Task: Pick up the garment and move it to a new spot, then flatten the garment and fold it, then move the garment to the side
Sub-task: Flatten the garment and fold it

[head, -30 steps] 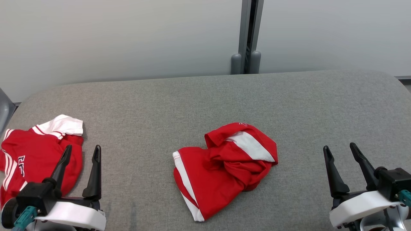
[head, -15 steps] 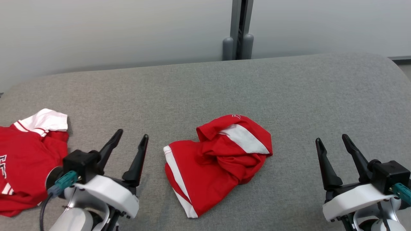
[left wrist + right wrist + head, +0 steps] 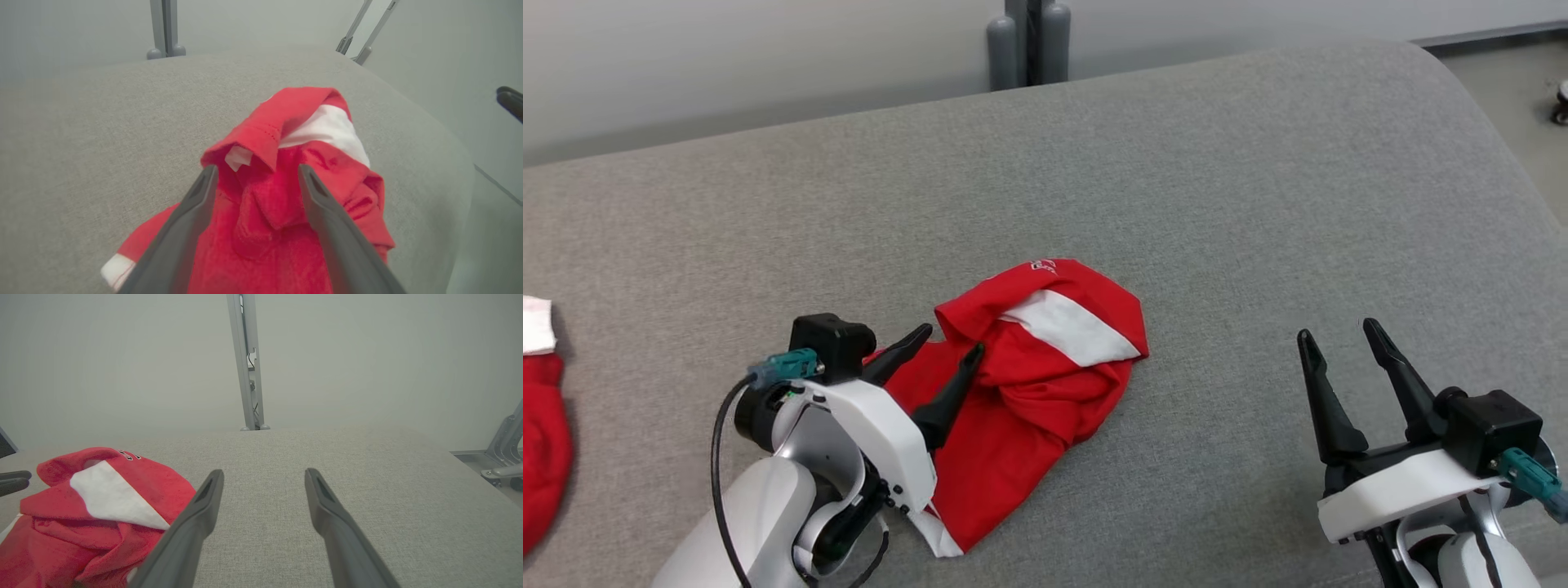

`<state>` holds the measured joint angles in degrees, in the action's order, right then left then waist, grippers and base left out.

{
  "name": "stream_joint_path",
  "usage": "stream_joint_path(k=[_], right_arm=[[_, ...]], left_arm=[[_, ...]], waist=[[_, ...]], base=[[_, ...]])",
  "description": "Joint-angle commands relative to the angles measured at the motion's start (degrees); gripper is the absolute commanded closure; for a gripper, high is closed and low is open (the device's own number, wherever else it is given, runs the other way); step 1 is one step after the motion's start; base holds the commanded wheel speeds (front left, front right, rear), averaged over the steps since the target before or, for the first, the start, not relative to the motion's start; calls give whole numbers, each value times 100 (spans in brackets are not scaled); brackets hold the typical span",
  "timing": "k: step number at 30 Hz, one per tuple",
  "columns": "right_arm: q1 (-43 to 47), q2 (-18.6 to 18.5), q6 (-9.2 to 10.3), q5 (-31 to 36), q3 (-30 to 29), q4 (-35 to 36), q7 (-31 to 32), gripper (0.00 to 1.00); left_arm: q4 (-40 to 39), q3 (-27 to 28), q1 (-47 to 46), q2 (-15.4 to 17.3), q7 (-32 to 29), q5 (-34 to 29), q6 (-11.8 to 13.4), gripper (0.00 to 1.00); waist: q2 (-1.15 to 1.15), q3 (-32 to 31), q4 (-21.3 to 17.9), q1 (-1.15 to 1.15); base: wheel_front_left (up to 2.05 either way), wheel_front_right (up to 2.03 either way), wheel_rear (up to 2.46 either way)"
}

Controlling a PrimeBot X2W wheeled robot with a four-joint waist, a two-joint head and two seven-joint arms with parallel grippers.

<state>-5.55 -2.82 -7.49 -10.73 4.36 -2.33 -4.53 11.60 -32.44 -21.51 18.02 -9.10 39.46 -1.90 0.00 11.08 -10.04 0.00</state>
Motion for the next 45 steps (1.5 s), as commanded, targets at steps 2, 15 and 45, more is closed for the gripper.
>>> stream_joint_path(k=[2,15,45], right_arm=[[-109,-22,-1,-63,1,-67,-98,0],[-200,-20,-1,-94,-75,-257,-274,0],[97,-21,-1,39,-415,45,113,0]], left_arm=[[175,12,-215,-5,-118,129,-107,0],[197,16,-600,104,-64,184,-328,100],[-4813,701,1616,3250,-2850,2254,220,100]], waist=[[0,200,-219,0],[0,268,-244,0],[0,-78,921,0]], base=[[0,0,0],[0,0,0],[0,0,0]])
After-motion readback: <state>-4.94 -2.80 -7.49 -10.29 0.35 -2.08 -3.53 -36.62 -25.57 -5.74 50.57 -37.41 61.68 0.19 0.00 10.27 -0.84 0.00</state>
